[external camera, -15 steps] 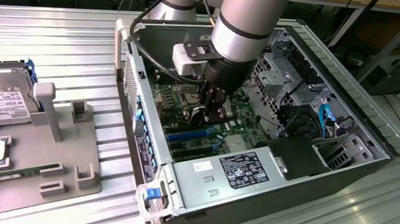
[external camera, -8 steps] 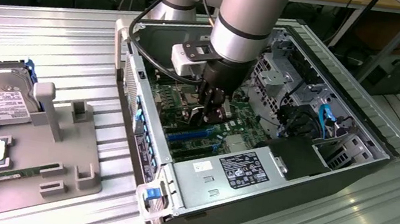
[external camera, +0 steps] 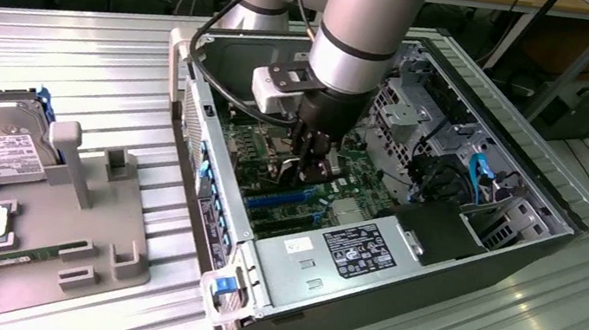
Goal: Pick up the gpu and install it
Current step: 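Press down on the gpu until it lock into place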
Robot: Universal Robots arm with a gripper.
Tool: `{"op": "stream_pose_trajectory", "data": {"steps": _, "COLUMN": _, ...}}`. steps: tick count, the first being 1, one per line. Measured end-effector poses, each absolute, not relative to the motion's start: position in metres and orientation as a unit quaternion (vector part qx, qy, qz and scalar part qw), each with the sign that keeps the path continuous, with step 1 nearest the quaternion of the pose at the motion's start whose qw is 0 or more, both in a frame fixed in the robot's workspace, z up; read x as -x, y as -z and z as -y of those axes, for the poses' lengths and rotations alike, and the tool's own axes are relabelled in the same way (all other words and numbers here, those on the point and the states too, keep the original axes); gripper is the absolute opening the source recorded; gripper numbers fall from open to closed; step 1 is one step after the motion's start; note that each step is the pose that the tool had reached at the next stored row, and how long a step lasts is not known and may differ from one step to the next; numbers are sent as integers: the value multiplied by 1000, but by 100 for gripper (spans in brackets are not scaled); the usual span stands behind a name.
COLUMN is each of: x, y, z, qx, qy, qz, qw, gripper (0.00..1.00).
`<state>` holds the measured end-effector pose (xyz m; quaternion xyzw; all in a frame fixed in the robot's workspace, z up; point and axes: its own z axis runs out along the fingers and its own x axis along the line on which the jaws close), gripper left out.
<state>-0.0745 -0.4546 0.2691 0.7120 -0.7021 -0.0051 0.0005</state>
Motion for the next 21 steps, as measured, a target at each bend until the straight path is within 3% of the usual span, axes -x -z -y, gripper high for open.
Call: {"op": "stream_pose_trajectory", "data": {"steps": 21, "x": 75, "y": -264, "z": 455, "qx": -712, "qy": 6, "qz": 702, "qw": 1, "gripper": 27}}
